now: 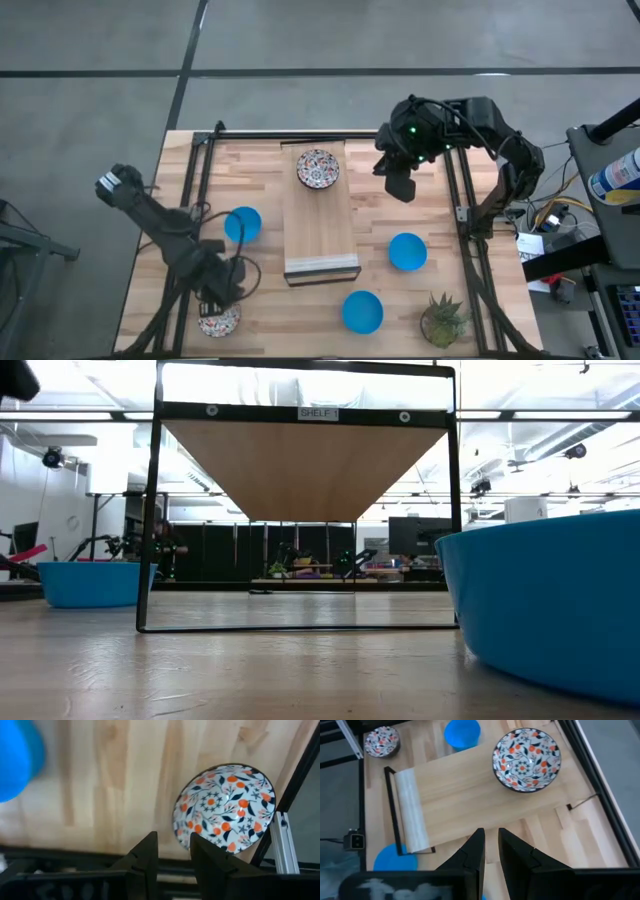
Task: Pick & Place Mini bowls
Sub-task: Stack the white patterned bowl on top of the stacked white patterned bowls on the shelf
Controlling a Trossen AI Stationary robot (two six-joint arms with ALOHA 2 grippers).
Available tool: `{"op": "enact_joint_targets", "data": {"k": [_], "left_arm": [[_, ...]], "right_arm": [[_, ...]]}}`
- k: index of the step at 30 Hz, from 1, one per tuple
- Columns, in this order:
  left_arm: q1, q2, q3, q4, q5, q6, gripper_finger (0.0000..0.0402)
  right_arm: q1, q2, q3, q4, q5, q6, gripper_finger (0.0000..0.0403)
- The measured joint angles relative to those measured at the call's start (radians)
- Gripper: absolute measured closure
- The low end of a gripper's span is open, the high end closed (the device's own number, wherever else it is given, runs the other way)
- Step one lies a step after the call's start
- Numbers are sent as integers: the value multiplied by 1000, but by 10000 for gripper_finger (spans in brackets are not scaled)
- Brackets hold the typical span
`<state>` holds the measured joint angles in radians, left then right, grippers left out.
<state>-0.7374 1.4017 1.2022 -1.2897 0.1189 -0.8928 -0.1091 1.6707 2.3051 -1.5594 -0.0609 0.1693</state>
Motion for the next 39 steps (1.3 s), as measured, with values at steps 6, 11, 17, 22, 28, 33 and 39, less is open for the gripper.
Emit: {"op": "enact_joint_targets", "data": {"k": [6, 11, 17, 22, 28, 33, 39], "left_arm": [[-63, 0, -103, 152, -6, -13, 296], [-85, -1, -168, 182, -22, -23, 296], [-86, -2, -228, 236, -27, -26, 296], [-87, -2, -270, 321, -16, -34, 296], [-87, -2, -304, 340, -8, -49, 296], [-87, -2, -349, 466, 32, -79, 296], [-87, -2, -358, 460, 32, -105, 296]], "right_arm": [[29, 0, -2, 7, 3, 14, 351], [46, 0, -11, 15, 9, 15, 351], [46, 0, -26, 28, 12, 30, 351], [46, 0, -32, 28, 11, 34, 351], [46, 0, -32, 28, 11, 41, 351], [46, 0, -32, 28, 11, 41, 351], [46, 0, -32, 29, 11, 46, 351]]}}
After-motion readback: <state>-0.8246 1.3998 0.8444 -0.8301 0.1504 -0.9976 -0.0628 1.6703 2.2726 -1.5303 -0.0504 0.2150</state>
